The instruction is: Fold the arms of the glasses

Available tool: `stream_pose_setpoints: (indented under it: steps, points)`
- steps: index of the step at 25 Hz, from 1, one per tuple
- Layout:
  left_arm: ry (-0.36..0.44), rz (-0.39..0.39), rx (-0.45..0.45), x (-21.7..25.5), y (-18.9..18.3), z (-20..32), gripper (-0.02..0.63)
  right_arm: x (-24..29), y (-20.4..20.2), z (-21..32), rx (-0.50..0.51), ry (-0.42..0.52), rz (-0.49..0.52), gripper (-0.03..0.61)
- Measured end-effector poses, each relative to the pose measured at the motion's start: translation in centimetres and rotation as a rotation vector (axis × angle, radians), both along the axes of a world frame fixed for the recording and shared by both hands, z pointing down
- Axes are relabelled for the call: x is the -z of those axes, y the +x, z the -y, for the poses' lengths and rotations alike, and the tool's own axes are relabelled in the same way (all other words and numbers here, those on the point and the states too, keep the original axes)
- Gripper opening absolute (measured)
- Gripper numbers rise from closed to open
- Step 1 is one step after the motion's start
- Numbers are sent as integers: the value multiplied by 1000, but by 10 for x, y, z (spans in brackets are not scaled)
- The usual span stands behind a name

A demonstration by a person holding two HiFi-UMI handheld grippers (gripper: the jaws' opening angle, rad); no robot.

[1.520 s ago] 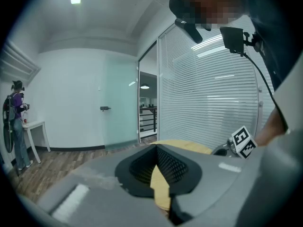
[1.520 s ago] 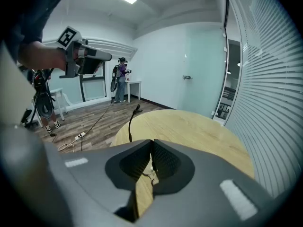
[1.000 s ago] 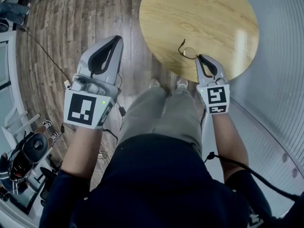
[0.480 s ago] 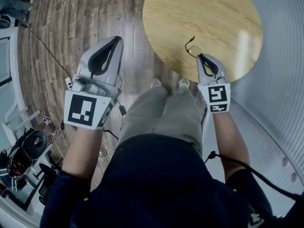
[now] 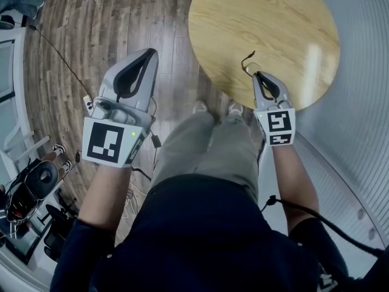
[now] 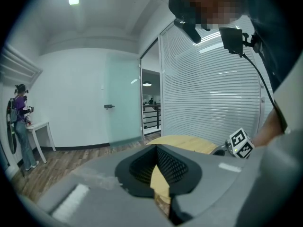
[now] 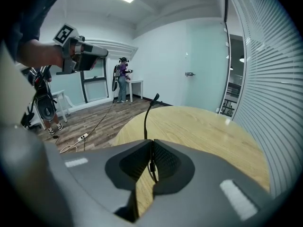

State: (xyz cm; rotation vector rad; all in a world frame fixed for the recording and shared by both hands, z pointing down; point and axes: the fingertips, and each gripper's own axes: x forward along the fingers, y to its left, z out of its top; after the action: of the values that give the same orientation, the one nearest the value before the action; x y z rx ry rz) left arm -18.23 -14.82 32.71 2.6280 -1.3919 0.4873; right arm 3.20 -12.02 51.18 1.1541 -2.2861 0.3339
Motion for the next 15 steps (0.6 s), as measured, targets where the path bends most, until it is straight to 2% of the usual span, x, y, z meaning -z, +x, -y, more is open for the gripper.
stream_pose_setpoints:
  steps: [15]
  points:
    - [-28, 22, 35, -11, -9, -9, 3, -19, -5, 6, -6, -40, 21, 28]
